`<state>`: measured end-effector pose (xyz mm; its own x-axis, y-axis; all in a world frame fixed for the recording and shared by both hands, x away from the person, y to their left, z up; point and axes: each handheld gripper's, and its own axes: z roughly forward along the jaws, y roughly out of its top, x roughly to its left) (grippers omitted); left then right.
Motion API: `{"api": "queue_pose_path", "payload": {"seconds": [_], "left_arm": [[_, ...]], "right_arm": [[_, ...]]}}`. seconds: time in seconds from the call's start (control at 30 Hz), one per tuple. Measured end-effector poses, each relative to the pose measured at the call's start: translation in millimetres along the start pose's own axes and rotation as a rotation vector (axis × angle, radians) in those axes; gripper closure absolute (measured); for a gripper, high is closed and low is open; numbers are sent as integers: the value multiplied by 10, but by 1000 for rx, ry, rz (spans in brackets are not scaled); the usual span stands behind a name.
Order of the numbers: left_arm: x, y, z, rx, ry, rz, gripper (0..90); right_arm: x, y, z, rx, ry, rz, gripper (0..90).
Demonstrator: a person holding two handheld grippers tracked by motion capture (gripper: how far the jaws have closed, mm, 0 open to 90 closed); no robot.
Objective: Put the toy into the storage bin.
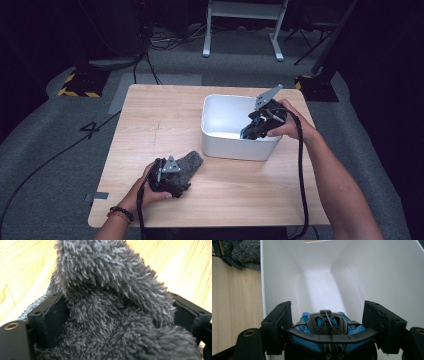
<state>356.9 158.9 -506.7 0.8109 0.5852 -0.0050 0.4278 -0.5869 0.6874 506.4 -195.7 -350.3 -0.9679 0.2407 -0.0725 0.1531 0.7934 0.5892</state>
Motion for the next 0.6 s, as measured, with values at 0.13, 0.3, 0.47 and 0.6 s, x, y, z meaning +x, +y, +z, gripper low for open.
{"api": "queue_pose_path", "payload": {"seconds": [0.13, 0.3, 0.47, 0.6], "left_arm": [[0, 0, 0, 0, 0, 0, 117], [0, 0, 0, 0, 0, 0, 117], [0, 0, 0, 0, 0, 0, 117], [0, 0, 0, 0, 0, 0, 117]], "right_arm": [[-29, -49, 8, 20, -7, 12, 246], [-53, -89, 26, 32, -7, 20, 245], [-73, -129, 76, 66, -9, 23, 245], [-84, -151, 116, 111, -19, 16, 245]]}}
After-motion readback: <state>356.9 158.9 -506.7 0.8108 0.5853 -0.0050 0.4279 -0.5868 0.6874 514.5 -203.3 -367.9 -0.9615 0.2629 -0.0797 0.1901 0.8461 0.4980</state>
